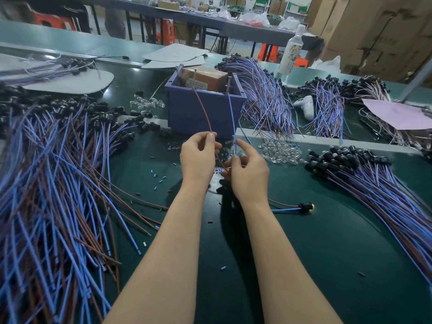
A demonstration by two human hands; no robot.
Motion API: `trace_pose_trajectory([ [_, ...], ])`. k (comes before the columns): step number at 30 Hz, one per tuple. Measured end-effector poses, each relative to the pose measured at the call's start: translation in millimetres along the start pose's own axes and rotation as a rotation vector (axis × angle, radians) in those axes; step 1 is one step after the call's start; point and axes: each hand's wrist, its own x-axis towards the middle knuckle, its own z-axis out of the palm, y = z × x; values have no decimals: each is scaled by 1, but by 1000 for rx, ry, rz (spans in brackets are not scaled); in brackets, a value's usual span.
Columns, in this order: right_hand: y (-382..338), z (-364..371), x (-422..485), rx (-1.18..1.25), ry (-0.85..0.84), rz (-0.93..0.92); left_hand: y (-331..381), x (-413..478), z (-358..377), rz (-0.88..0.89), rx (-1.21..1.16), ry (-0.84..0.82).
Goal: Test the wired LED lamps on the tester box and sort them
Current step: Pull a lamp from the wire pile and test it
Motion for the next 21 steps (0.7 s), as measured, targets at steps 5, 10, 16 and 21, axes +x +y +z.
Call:
trace_pose_trajectory([
  [5,0,0,0,-41,5,-17,0,-1,0,-4,0,-7],
  [10,1,1,0,-54,5,-21,1,-1,0,-6,-5,-8],
  [16,2,0,0,-45,-1,-23,1,-2,0,-8,-8,-20],
  [21,3,1,1,-31,25,-15,2,-2,2,-25,-30,-20],
])
